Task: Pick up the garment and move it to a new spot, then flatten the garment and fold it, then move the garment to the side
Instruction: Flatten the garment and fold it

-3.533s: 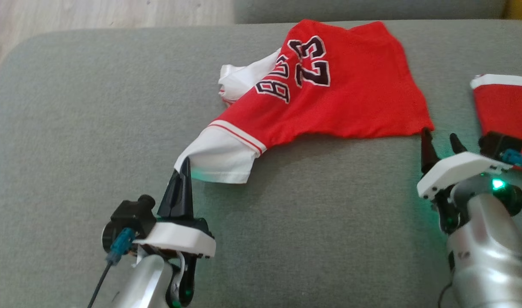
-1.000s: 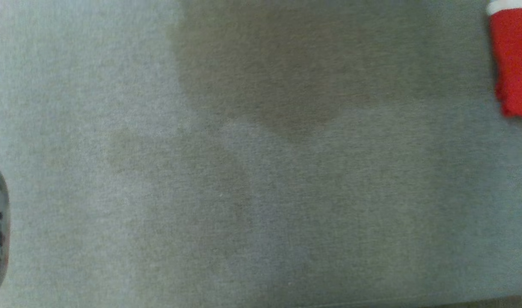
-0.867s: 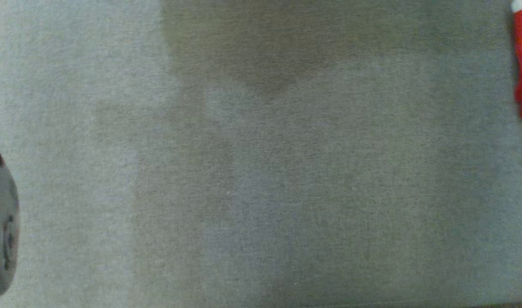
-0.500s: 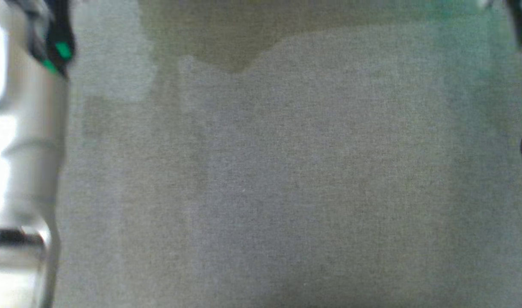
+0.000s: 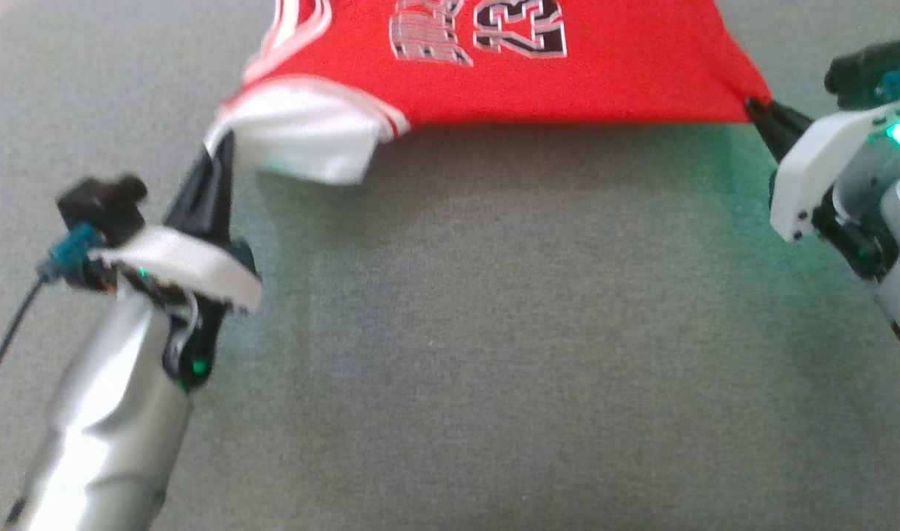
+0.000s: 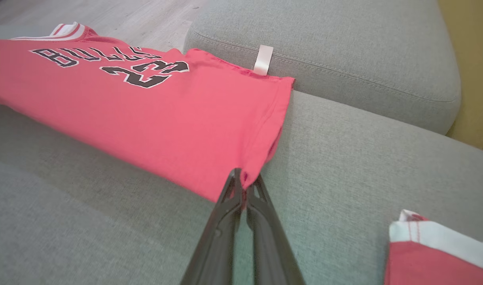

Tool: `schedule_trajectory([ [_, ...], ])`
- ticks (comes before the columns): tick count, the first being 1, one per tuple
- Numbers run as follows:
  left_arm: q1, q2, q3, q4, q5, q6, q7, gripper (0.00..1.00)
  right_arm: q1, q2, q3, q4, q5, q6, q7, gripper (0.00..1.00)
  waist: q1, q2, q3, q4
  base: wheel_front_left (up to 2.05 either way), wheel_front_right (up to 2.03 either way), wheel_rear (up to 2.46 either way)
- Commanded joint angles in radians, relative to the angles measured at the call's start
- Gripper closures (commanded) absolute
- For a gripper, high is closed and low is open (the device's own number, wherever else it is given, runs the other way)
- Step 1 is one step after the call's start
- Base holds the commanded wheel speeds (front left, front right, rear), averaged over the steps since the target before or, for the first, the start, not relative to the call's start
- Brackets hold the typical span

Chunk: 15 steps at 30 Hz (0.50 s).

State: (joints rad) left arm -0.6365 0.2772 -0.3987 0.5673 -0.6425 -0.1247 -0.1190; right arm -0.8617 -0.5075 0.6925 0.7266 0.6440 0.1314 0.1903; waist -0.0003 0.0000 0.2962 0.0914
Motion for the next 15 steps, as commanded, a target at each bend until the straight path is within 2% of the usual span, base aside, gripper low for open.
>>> schedule_trajectory([
  [1, 0.014, 0.062, 0.023, -0.055, -0.002, -0.003, 0.013, 1.00, 0.023, -0.041, 0.016, -0.040, 0.022, -0.001, 0.014, 1.00, 0.0003, 0.0000, -0.048, -0.009, 0.00, 0.00, 0.00],
  [8, 0.205, 0.122, 0.001, -0.224, -0.032, 0.023, 0.120, 1.00, 0.099, -0.079, 0.096, -0.112, 0.096, -0.001, 0.048, 1.00, 0.0003, 0.0000, -0.140, -0.036, 0.00, 0.00, 0.00],
  [15, 0.395, 0.181, -0.003, -0.439, -0.062, 0.087, 0.208, 1.00, 0.207, -0.126, 0.155, -0.195, 0.200, -0.001, 0.106, 1.00, 0.0003, 0.0000, -0.220, -0.046, 0.00, 0.00, 0.00],
])
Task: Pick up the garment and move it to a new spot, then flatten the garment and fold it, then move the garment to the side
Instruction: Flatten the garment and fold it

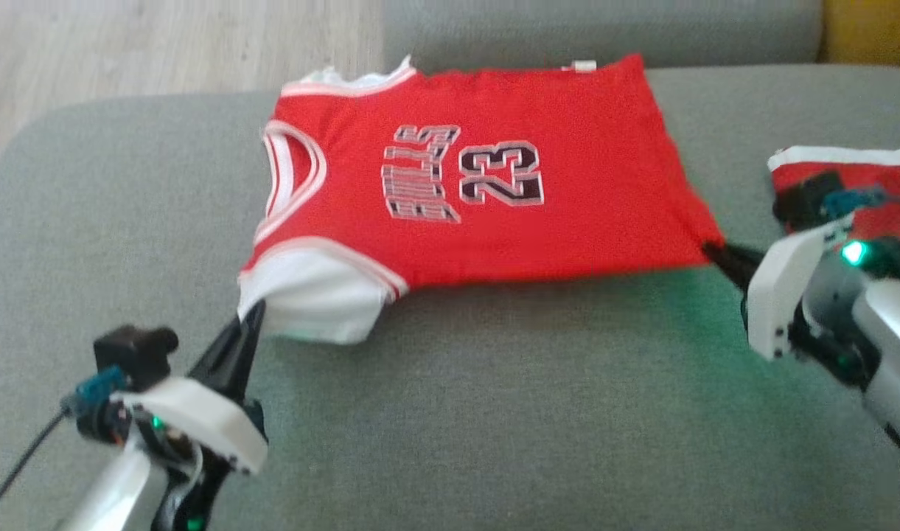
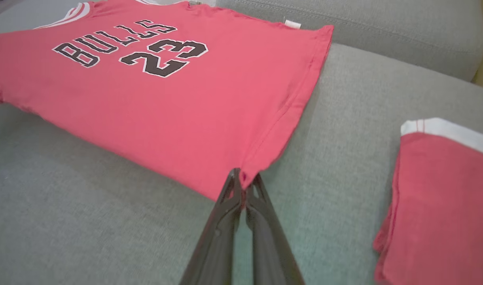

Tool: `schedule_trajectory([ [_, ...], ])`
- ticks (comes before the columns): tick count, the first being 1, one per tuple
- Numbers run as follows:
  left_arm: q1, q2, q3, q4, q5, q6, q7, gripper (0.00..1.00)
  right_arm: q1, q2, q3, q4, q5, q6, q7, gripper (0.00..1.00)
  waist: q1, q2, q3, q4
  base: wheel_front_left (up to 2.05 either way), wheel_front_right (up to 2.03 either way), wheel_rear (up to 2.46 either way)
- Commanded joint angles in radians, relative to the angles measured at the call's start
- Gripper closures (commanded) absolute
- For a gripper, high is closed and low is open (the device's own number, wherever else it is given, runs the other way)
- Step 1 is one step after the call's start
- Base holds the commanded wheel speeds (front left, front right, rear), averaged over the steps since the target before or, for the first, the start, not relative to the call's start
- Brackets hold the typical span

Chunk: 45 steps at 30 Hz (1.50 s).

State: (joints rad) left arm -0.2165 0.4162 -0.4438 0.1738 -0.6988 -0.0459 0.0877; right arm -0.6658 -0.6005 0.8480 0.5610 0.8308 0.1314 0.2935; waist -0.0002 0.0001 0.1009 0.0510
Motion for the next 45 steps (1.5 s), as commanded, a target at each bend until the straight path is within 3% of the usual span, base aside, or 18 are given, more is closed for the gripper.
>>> schedule_trajectory([
  [1, 0.000, 0.048, 0.041, -0.074, -0.011, 0.018, 0.014, 1.00, 0.029, -0.040, 0.003, -0.041, 0.030, -0.001, 0.017, 1.00, 0.0002, -0.0001, -0.034, -0.007, 0.00, 0.00, 0.00],
  [8, 0.129, 0.089, 0.034, -0.239, -0.042, 0.071, 0.094, 1.00, 0.119, -0.090, 0.003, -0.140, 0.096, -0.001, 0.092, 1.00, 0.0002, -0.0001, -0.057, -0.019, 0.00, 0.00, 0.00],
  [19, 0.093, 0.109, 0.072, -0.278, -0.062, 0.099, 0.121, 1.00, 0.105, -0.079, -0.079, -0.192, 0.053, -0.001, 0.106, 1.00, 0.0002, -0.0001, -0.006, -0.037, 0.00, 0.00, 0.00],
  [32, -0.165, 0.150, 0.064, -0.129, -0.035, 0.046, 0.216, 1.00, -0.018, 0.006, -0.144, -0.130, -0.010, -0.001, 0.204, 1.00, 0.0002, -0.0001, 0.106, -0.048, 0.00, 0.00, 0.00],
  [45, -0.477, 0.123, -0.029, 0.133, 0.030, -0.048, 0.287, 1.00, -0.171, 0.074, -0.132, 0.010, -0.040, -0.001, 0.210, 1.00, 0.0002, -0.0001, 0.227, -0.043, 0.00, 0.00, 0.00],
])
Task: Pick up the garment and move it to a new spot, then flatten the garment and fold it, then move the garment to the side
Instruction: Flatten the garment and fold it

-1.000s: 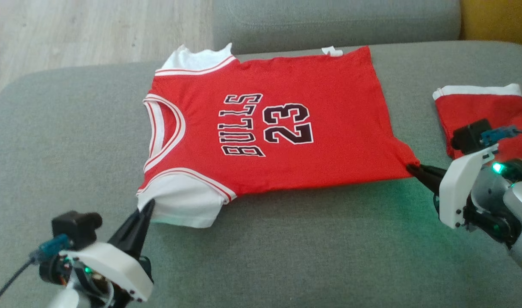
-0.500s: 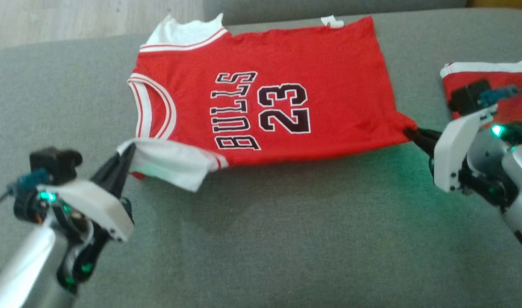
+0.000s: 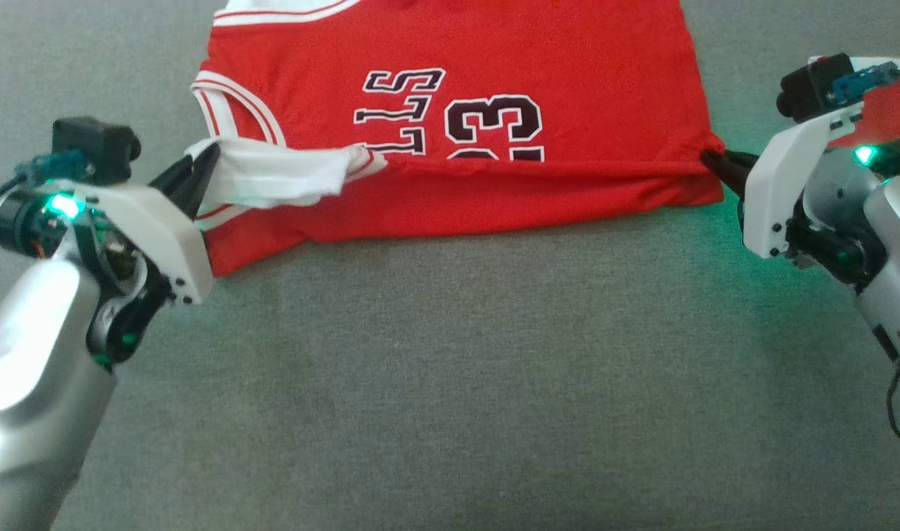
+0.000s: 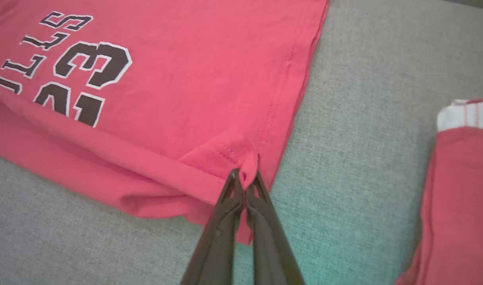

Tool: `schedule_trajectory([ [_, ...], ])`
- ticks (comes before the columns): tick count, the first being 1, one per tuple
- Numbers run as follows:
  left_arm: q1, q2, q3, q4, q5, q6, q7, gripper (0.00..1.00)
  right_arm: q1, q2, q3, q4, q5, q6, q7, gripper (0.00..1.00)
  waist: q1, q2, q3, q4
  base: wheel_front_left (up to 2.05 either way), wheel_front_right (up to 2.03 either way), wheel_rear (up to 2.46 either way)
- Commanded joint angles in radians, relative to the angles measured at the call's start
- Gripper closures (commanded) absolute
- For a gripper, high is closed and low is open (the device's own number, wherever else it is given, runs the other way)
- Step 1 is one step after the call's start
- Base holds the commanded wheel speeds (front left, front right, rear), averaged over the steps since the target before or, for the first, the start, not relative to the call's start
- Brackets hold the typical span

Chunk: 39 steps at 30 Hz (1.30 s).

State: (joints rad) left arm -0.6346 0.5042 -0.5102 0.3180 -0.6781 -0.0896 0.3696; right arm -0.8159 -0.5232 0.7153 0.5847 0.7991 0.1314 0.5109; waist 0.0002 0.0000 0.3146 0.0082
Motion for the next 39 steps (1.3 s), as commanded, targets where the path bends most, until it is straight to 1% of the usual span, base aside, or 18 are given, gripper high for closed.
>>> schedule_trajectory([
  [1, -0.081, 0.032, 0.031, 0.010, 0.017, -0.007, 0.004, 1.00, -0.034, 0.000, 0.003, -0.005, -0.013, -0.001, -0.019, 1.00, -0.0002, 0.0000, 0.021, 0.000, 0.00, 0.00, 0.00],
  [2, -0.105, 0.029, 0.027, 0.029, 0.034, -0.007, -0.011, 0.64, -0.049, 0.003, 0.004, 0.001, -0.026, -0.001, -0.044, 0.40, -0.0002, 0.0000, 0.027, 0.000, 0.00, 0.00, 0.00],
  [3, -0.131, 0.024, 0.028, 0.048, 0.057, 0.003, -0.040, 0.00, -0.063, 0.006, 0.004, 0.012, -0.041, -0.001, -0.073, 0.00, -0.0002, 0.0000, 0.035, 0.001, 0.00, 0.00, 0.00],
  [5, -0.175, 0.006, 0.029, 0.092, 0.094, 0.026, -0.096, 0.00, -0.087, 0.016, 0.009, 0.035, -0.065, -0.001, -0.122, 0.00, -0.0002, 0.0000, 0.047, 0.002, 0.00, 0.00, 0.00],
  [7, -0.206, -0.019, 0.038, 0.133, 0.105, 0.044, -0.148, 0.00, -0.114, 0.030, -0.004, 0.066, -0.085, -0.001, -0.201, 0.00, -0.0002, 0.0000, 0.053, 0.001, 0.00, 0.00, 0.00],
  [8, -0.206, -0.019, 0.038, 0.133, 0.105, 0.044, -0.148, 0.00, -0.114, 0.030, -0.004, 0.066, -0.085, -0.001, -0.201, 0.00, -0.0002, 0.0000, 0.053, 0.001, 0.00, 0.00, 0.00],
  [11, -0.237, -0.044, 0.048, 0.184, 0.119, 0.061, -0.223, 0.00, -0.135, 0.061, -0.018, 0.114, -0.095, -0.001, -0.300, 0.00, -0.0002, 0.0000, 0.051, 0.001, 0.00, 0.00, 0.00],
  [16, -0.252, -0.080, 0.063, 0.234, 0.125, 0.067, -0.351, 0.00, -0.141, 0.075, -0.006, 0.164, -0.113, -0.001, -0.448, 0.00, -0.0002, 0.0000, 0.021, 0.008, 0.00, 0.00, 0.00],
  [19, -0.242, -0.101, 0.073, 0.244, 0.120, 0.070, -0.428, 0.00, -0.132, 0.078, -0.008, 0.181, -0.122, -0.001, -0.552, 0.00, -0.0002, 0.0000, -0.012, 0.013, 0.00, 0.00, 0.00],
  [23, -0.199, -0.123, 0.096, 0.233, 0.106, 0.088, -0.522, 0.00, -0.103, 0.091, -0.032, 0.195, -0.129, -0.001, -0.691, 0.00, -0.0002, 0.0000, -0.066, 0.015, 0.00, 0.00, 0.00],
  [26, -0.148, -0.140, 0.117, 0.199, 0.093, 0.108, -0.580, 0.00, -0.071, 0.103, -0.066, 0.204, -0.158, -0.001, -0.751, 0.00, -0.0002, 0.0000, -0.107, 0.017, 0.00, 0.00, 0.00],
  [29, -0.084, -0.159, 0.140, 0.136, 0.110, 0.138, -0.621, 0.00, -0.015, 0.123, -0.148, 0.189, -0.195, -0.001, -0.770, 0.00, -0.0002, 0.0000, -0.151, 0.027, 0.00, 0.00, 0.00],
  [32, 0.005, -0.184, 0.166, 0.071, 0.131, 0.165, -0.630, 0.00, 0.074, 0.153, -0.285, 0.106, -0.268, -0.001, -0.772, 0.00, -0.0002, 0.0000, -0.187, 0.029, 0.00, 0.00, 0.00],
  [36, 0.144, -0.241, 0.229, -0.020, 0.160, 0.192, -0.631, 0.00, 0.240, 0.226, -0.458, -0.014, -0.374, -0.001, -0.772, 0.00, -0.0002, 0.0000, -0.224, 0.030, 0.00, 0.00, 0.00],
  [39, 0.245, -0.286, 0.260, -0.052, 0.191, 0.195, -0.631, 0.00, 0.360, 0.293, -0.551, -0.100, -0.448, -0.001, -0.772, 0.00, -0.0002, 0.0000, -0.242, 0.029, 0.00, 0.00, 0.00],
])
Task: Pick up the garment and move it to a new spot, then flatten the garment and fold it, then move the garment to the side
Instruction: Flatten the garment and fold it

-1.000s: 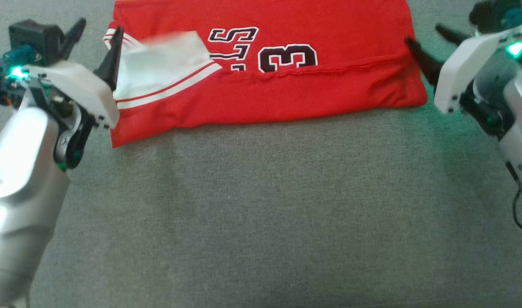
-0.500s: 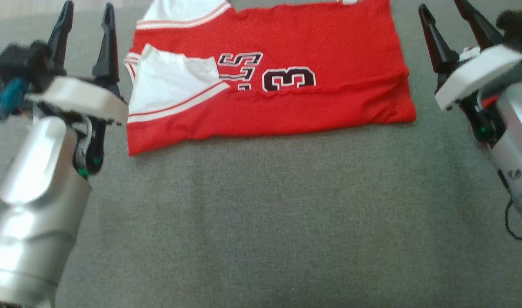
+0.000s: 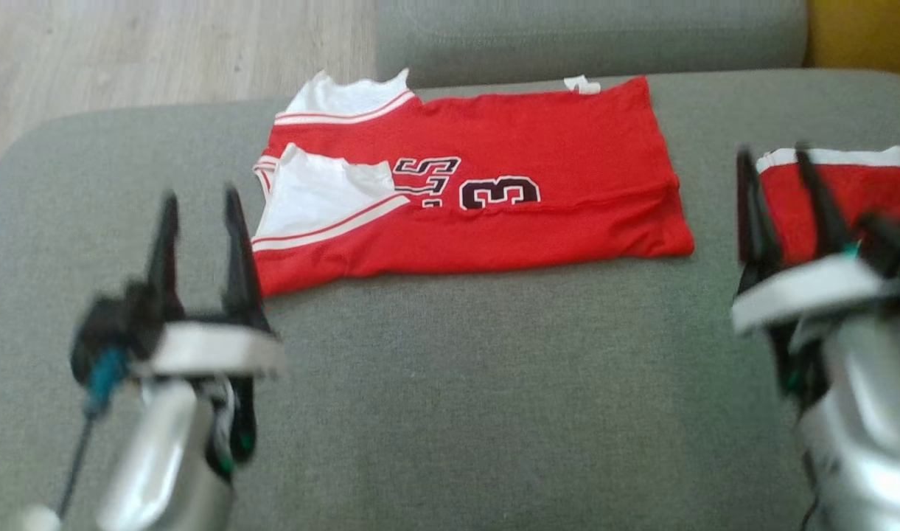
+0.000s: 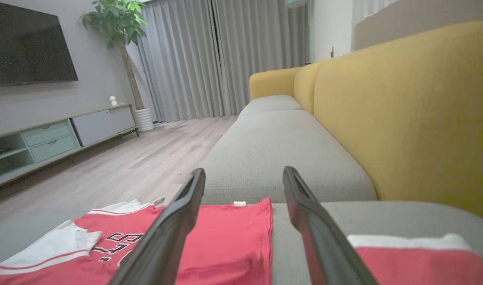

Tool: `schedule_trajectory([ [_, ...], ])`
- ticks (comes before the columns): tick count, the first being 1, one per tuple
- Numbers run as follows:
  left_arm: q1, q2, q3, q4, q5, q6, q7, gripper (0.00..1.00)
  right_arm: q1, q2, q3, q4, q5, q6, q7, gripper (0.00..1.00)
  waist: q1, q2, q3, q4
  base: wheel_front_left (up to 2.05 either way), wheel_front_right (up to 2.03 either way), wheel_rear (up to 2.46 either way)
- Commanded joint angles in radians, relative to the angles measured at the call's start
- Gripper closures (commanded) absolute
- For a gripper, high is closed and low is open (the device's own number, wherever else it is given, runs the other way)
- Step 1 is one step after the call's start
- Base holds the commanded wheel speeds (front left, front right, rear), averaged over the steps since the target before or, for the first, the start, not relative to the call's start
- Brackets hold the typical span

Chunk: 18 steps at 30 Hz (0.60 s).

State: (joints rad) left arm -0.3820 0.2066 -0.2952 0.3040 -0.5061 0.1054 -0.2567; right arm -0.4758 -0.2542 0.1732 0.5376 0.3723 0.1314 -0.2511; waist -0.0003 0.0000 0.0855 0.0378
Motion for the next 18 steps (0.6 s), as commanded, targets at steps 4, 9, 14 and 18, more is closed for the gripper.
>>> schedule_trajectory([
  [4, 0.095, -0.041, 0.085, -0.051, 0.063, -0.011, -0.005, 0.00, 0.154, 0.108, -0.071, -0.138, -0.096, -0.001, -0.011, 0.00, 0.0003, 0.0000, -0.024, -0.006, 0.00, 0.00, 0.00],
  [9, 0.165, -0.079, 0.103, -0.018, 0.123, -0.043, -0.005, 0.00, 0.245, 0.178, -0.110, -0.175, -0.132, -0.001, -0.011, 0.00, 0.0003, 0.0000, -0.023, -0.013, 0.00, 0.00, 0.00],
  [14, 0.149, -0.090, 0.124, 0.029, 0.152, -0.051, -0.005, 0.00, 0.249, 0.198, -0.124, -0.201, -0.131, -0.001, -0.011, 0.00, 0.0003, 0.0000, -0.002, -0.026, 0.00, 0.00, 0.00],
  [18, 0.093, -0.086, 0.135, 0.110, 0.168, -0.052, -0.005, 0.00, 0.228, 0.203, -0.109, -0.219, -0.136, -0.001, -0.011, 0.00, 0.0003, 0.0000, 0.032, -0.045, 0.00, 0.00, 0.00],
])
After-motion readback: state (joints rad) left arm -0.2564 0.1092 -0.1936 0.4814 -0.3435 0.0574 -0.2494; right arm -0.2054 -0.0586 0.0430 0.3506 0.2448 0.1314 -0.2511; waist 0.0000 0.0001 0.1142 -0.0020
